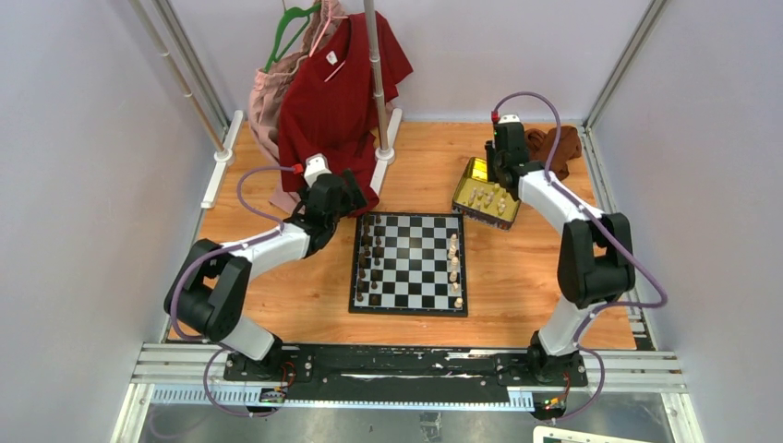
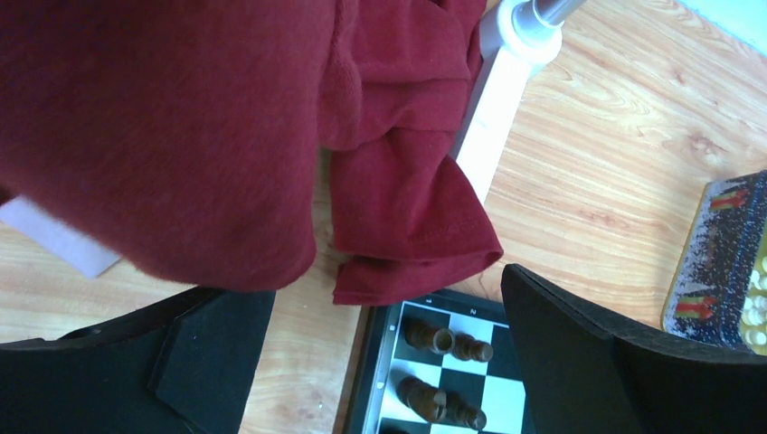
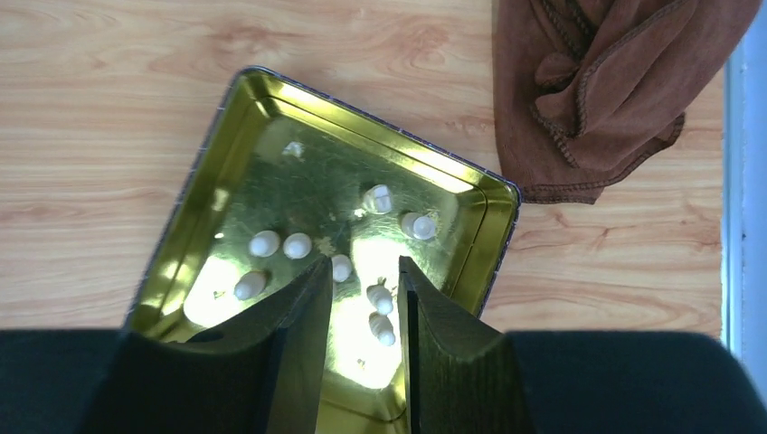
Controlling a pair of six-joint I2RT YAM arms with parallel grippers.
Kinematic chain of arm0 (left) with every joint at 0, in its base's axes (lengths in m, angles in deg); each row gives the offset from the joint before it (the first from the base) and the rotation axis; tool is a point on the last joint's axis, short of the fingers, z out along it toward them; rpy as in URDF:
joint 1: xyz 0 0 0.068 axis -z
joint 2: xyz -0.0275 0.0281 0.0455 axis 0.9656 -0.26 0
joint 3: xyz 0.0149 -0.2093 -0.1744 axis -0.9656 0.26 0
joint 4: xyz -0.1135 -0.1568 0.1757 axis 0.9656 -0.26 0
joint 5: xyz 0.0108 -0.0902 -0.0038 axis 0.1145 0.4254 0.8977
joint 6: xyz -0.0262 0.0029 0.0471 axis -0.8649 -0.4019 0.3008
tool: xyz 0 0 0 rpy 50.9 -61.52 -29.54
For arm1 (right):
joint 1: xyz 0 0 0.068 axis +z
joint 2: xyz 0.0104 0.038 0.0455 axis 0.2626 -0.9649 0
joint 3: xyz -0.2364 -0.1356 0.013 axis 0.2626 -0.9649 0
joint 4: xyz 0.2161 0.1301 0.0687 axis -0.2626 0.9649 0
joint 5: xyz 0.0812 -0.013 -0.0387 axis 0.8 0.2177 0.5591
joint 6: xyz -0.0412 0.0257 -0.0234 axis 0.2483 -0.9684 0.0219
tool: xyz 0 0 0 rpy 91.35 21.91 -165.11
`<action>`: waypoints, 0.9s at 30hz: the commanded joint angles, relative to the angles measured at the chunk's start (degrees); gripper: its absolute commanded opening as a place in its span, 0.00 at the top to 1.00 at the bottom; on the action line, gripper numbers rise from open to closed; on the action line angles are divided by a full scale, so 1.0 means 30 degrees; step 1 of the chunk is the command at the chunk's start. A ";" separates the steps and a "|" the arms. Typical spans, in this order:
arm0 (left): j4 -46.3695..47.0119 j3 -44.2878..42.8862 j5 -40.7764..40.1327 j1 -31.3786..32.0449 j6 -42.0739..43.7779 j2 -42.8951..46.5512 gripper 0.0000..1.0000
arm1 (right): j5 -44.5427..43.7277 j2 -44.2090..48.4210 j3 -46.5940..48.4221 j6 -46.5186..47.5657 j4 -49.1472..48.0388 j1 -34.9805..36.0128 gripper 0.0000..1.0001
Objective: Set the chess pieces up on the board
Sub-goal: Pick up the chess piece from the storage box.
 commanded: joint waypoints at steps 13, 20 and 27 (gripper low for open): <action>0.0267 -0.1215 0.0045 -0.0574 -0.0167 -0.1981 0.00 | 0.2719 -0.4911 0.3166 0.1502 -0.1189 -0.2386 0.65; 0.0252 -0.1297 0.0114 -0.0696 -0.0210 -0.2233 0.00 | 0.3212 -0.5569 0.3552 0.1530 -0.0875 -0.2650 0.65; 0.0252 -0.1231 0.0211 -0.0725 -0.0211 -0.2298 0.00 | 0.3772 -0.5678 0.2954 0.1162 -0.0866 -0.2674 0.66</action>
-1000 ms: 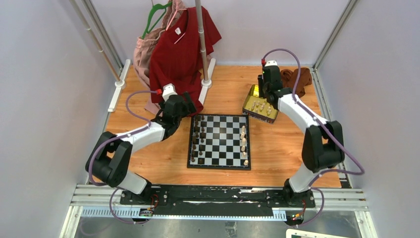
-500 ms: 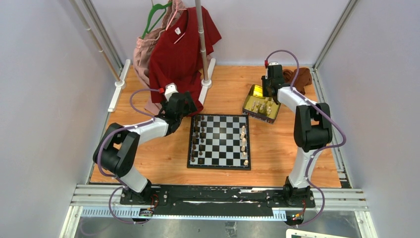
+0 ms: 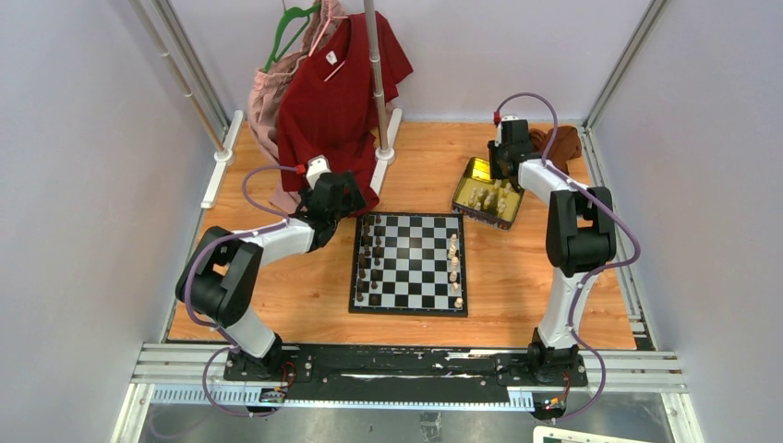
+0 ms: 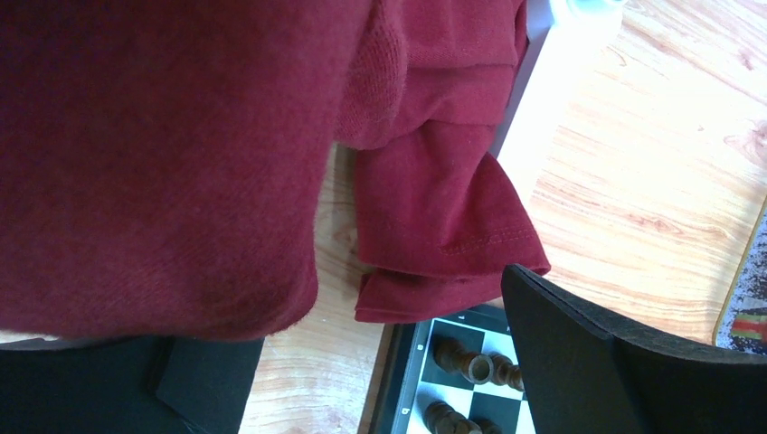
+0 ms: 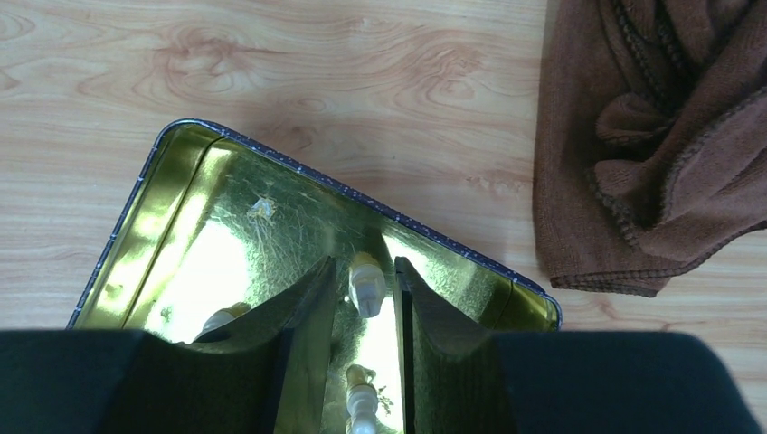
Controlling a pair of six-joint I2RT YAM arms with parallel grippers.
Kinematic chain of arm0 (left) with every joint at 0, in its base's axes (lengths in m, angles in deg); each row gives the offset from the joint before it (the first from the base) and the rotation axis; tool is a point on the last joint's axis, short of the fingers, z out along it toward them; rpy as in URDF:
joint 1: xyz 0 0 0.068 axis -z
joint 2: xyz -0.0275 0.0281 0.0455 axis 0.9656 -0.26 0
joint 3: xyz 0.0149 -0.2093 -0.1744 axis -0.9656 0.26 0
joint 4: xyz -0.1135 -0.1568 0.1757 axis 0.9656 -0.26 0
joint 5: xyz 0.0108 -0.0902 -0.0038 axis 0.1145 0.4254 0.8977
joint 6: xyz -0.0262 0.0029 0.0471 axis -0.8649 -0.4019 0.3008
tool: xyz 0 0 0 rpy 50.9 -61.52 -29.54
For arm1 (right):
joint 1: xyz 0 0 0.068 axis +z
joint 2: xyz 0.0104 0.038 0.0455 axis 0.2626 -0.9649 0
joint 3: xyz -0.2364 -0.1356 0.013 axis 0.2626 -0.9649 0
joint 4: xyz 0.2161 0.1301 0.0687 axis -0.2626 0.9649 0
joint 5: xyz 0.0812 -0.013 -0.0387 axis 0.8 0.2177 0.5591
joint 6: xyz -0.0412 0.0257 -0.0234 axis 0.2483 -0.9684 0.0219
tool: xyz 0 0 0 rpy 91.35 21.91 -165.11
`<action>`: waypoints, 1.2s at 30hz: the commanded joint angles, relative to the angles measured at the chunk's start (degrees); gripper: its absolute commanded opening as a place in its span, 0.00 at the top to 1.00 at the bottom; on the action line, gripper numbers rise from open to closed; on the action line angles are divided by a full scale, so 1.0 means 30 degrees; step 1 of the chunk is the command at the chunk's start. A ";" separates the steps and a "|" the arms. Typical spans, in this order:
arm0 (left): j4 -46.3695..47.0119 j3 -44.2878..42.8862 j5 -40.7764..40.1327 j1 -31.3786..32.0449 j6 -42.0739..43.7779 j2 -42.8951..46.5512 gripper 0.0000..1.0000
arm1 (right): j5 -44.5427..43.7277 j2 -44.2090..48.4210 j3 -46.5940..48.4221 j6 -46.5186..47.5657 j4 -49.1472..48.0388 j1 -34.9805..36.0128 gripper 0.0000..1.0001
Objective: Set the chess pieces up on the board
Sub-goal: Pick up the chess piece from the storage box.
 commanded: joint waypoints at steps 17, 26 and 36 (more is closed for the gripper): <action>0.0607 -0.0012 0.0136 -0.0296 -0.0295 -0.0414 0.00 | 0.0420 -0.0727 -0.0162 -0.0212 0.0694 -0.0387 0.72; 0.0637 0.0115 0.0205 -0.0325 -0.0357 -0.0416 0.00 | 0.0122 -0.0588 -0.0247 -0.0251 0.0970 -0.0431 1.00; 0.0639 0.0320 0.0308 -0.0325 -0.0474 -0.0135 0.00 | 0.0404 0.1157 -0.0408 -0.0159 0.0986 -0.0141 1.00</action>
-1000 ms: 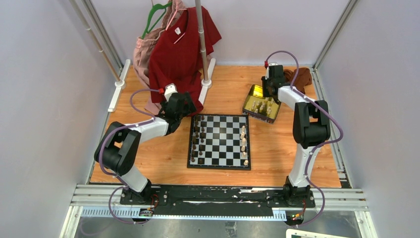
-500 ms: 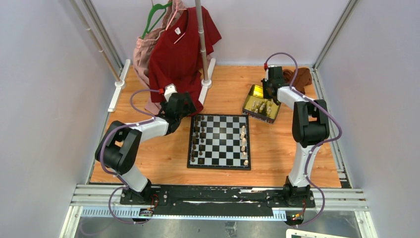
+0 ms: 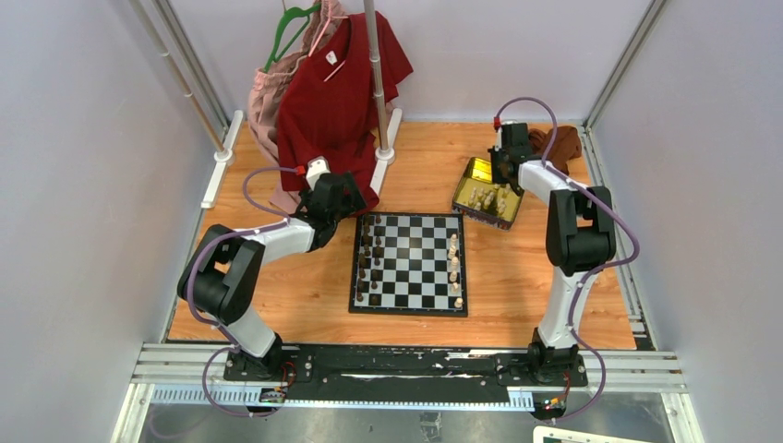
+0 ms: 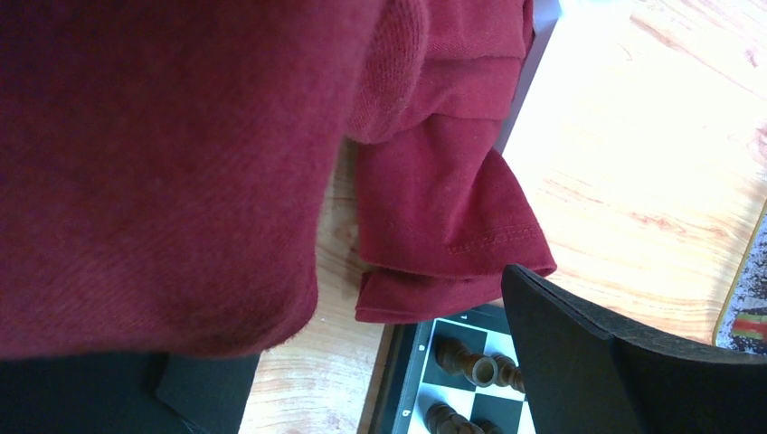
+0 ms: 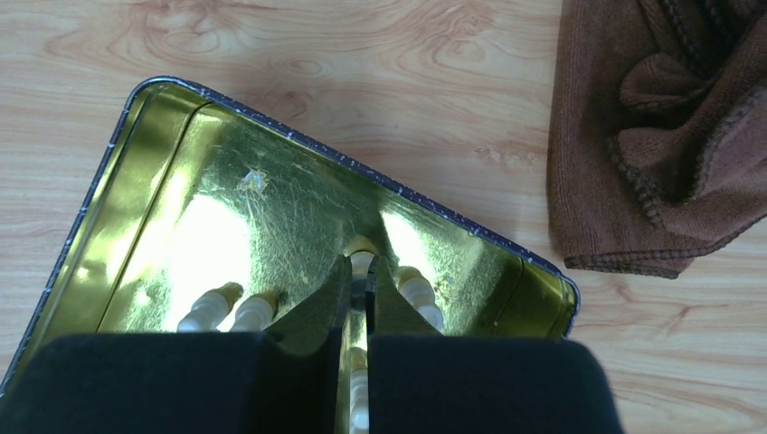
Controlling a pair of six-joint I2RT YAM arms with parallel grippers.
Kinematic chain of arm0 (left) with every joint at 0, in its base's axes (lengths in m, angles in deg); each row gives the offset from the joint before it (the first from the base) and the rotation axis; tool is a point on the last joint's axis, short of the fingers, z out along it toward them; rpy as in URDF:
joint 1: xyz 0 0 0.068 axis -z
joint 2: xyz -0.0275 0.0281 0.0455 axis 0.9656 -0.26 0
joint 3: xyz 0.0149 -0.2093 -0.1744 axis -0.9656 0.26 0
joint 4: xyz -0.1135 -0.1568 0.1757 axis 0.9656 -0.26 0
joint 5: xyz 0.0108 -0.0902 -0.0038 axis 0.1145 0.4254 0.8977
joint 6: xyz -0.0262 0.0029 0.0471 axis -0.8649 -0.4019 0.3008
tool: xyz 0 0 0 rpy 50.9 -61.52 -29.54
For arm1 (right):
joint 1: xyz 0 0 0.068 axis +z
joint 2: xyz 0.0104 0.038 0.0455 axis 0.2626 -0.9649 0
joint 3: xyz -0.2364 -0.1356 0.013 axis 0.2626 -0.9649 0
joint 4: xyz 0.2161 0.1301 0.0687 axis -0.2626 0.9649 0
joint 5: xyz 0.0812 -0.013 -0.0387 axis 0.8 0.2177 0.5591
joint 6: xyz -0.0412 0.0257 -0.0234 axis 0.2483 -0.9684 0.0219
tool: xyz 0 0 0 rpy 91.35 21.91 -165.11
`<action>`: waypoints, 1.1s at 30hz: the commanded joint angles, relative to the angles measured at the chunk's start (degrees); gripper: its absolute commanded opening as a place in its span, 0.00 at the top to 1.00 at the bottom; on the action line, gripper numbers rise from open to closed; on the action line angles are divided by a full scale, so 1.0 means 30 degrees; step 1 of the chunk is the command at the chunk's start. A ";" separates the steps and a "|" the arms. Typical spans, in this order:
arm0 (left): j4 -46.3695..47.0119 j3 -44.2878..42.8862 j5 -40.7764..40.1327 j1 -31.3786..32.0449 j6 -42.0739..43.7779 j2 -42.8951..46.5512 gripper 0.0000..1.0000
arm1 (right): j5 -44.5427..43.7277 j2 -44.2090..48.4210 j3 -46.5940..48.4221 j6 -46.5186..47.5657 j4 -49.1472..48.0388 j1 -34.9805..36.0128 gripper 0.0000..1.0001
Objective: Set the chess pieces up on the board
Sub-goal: Pick up the chess piece from the storage box, then place the chess piece on the chessboard.
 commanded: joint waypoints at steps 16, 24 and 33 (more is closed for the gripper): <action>0.0498 0.1127 -0.0364 -0.0187 -0.0165 0.1481 0.00 | 0.0406 0.5053 -0.1882 0.0166 0.1204 0.3353 1.00; 0.0498 0.1372 -0.0221 -0.0187 -0.0176 0.1705 0.00 | -0.0196 0.6291 -0.3524 -0.0123 0.1786 0.6082 1.00; 0.0557 0.1511 -0.0130 -0.0187 -0.0147 0.1656 0.00 | 0.0435 0.7792 -0.6197 -0.1430 0.0931 0.6840 1.00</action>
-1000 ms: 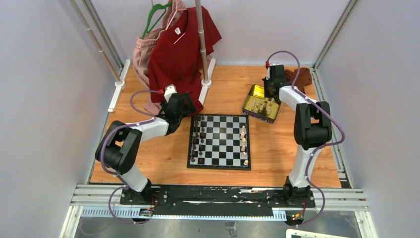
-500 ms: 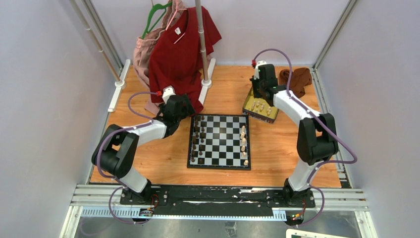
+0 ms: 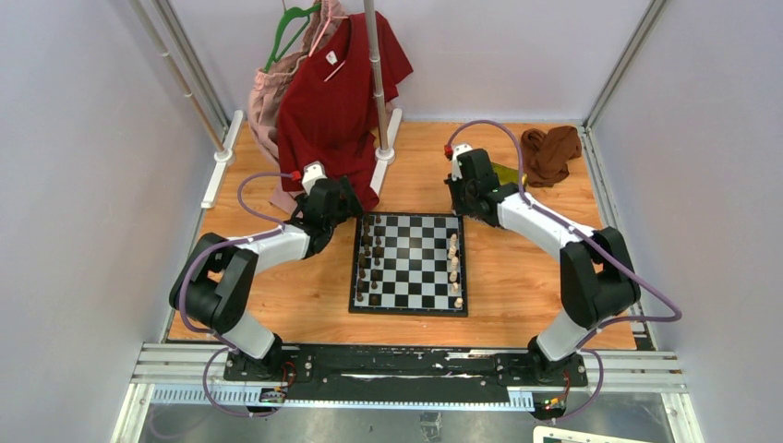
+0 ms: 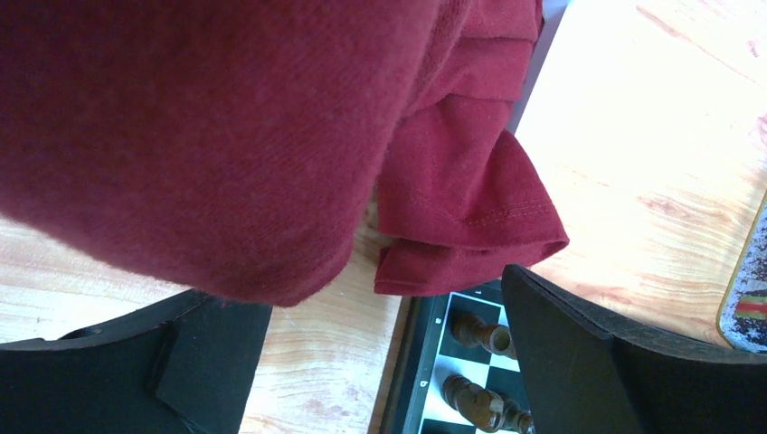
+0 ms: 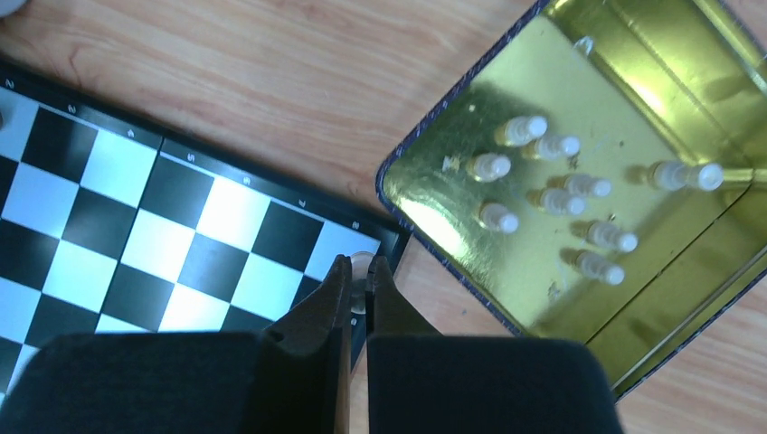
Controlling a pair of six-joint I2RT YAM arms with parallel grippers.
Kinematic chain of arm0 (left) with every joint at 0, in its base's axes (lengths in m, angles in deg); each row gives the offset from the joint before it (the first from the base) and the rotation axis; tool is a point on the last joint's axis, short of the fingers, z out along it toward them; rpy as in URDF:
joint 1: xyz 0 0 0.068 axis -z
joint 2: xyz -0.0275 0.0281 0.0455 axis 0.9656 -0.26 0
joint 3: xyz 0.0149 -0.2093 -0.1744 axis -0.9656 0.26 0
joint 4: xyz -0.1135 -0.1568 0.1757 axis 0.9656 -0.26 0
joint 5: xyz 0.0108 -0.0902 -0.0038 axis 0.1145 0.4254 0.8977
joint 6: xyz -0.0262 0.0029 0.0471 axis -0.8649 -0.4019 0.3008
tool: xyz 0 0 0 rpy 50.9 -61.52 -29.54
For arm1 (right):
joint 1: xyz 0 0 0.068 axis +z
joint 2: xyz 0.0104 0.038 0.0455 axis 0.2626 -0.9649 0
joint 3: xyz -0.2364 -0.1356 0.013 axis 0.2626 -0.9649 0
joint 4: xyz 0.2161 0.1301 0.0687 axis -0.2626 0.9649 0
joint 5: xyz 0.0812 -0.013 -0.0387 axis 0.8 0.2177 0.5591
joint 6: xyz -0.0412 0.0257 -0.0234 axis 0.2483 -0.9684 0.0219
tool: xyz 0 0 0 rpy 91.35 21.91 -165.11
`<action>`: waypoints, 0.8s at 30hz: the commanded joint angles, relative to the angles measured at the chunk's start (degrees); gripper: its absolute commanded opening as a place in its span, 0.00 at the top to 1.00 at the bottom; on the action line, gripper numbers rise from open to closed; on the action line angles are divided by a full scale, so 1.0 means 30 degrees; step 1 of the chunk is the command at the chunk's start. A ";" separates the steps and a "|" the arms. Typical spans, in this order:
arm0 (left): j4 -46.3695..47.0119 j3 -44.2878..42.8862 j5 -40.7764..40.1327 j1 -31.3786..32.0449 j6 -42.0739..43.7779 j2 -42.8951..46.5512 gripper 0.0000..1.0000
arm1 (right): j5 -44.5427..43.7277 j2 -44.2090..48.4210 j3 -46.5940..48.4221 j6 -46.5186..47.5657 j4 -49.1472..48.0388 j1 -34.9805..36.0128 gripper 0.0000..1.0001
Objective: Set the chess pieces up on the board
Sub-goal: Place the chess piece on the chessboard.
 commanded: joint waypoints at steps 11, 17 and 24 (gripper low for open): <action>0.0491 0.0291 -0.0128 -0.0187 -0.0006 0.0293 0.00 | 0.0821 0.0788 -0.2376 -0.1433 -0.0808 0.1043 1.00; 0.0564 0.0387 -0.0138 -0.0187 -0.0001 0.0273 0.00 | 0.0928 0.0446 -0.2415 -0.1495 -0.0886 0.1184 1.00; 0.0675 0.0496 -0.0108 -0.0216 -0.0002 0.0206 0.00 | 0.0894 0.0048 -0.2573 -0.1578 -0.0912 0.1251 1.00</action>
